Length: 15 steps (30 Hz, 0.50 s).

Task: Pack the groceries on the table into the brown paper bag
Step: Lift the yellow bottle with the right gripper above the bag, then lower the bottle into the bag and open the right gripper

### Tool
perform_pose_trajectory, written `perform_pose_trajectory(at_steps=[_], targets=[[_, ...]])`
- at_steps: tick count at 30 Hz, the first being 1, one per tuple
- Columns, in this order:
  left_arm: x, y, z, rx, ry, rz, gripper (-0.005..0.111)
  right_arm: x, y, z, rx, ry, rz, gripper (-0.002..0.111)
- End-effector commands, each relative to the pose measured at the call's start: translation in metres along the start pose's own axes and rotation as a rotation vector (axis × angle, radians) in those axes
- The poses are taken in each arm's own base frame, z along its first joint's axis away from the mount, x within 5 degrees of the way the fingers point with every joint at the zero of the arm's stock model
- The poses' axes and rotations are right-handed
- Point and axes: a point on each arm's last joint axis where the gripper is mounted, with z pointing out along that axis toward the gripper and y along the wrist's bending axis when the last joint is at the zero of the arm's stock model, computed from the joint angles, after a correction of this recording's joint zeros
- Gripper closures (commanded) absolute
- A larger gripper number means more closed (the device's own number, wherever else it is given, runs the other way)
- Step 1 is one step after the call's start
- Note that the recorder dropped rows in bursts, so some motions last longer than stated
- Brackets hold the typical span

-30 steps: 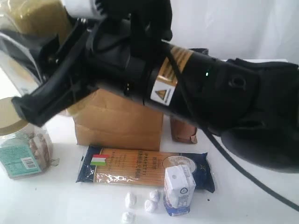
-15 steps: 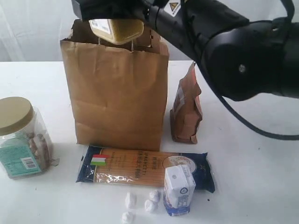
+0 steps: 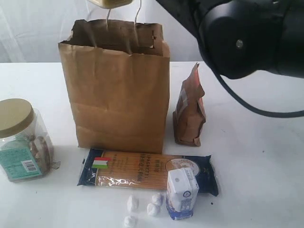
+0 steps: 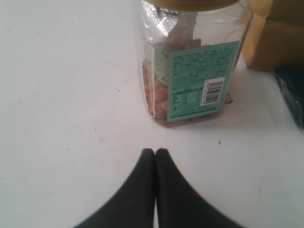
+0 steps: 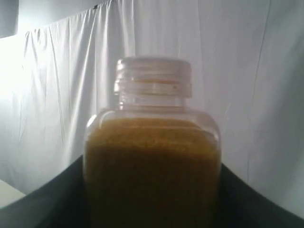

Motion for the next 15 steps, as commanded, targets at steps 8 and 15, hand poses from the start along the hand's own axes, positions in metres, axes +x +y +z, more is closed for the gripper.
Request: perform_pose_trajectory(at_steps=[8, 15], targets=[[0.001, -0.001, 0.0, 0.011, 0.002, 0.0, 0.107, -0.021, -0.002, -0.001, -0.028, -0.033, -0.134, 0.108], [0.001, -0.001, 0.0, 0.011, 0.002, 0.0, 0.107, 0.058, -0.04, 0.019, 0.05, 0.166, -0.317, 0.108]])
